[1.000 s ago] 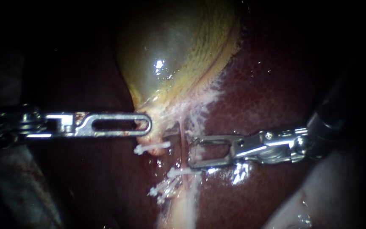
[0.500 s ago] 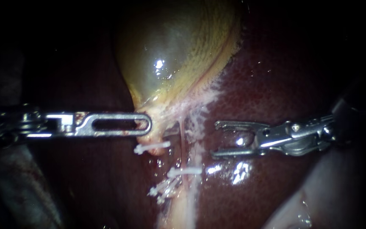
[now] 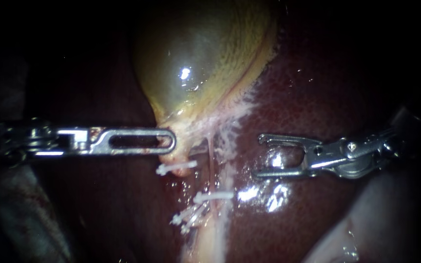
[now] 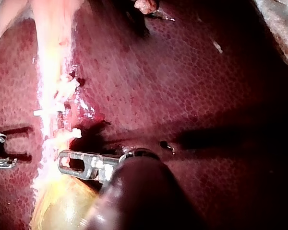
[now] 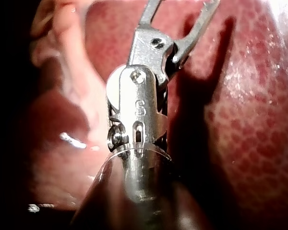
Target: Going back first clip right tube
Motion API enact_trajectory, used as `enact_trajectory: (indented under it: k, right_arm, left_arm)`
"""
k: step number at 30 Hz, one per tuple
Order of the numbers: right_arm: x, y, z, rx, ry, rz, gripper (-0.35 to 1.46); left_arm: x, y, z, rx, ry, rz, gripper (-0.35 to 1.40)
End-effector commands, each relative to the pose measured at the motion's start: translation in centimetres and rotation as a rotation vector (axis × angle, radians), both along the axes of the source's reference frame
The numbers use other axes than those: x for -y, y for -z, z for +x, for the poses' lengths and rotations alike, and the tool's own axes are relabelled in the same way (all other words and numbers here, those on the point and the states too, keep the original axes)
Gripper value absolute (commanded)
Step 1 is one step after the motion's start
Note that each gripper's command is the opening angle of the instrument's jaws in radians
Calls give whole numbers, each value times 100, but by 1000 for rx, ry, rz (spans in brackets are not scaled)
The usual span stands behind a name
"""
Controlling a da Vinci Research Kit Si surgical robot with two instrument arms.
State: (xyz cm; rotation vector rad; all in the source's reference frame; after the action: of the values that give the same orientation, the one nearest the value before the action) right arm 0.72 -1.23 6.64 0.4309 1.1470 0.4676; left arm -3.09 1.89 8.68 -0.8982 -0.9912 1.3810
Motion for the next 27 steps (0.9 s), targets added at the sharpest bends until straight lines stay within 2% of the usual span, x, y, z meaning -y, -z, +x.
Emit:
enact_trajectory:
  k: [1, 7, 17, 27]
  right_arm:
    - [0, 0, 0, 0, 0, 0, 52]
    - [0, 0, 0, 0, 0, 0, 52]
    - [0, -1, 0, 1, 0, 0, 52]
    - [0, -2, 2, 1, -1, -1, 52]
  left_arm:
    - [-1, -2, -1, -1, 2, -2, -35]
    - [-3, -16, -10, -5, 6, -7, -35]
    - [1, -44, -37, -15, 18, -21, -35]
    - [2, -51, -46, -12, 16, -22, -35]
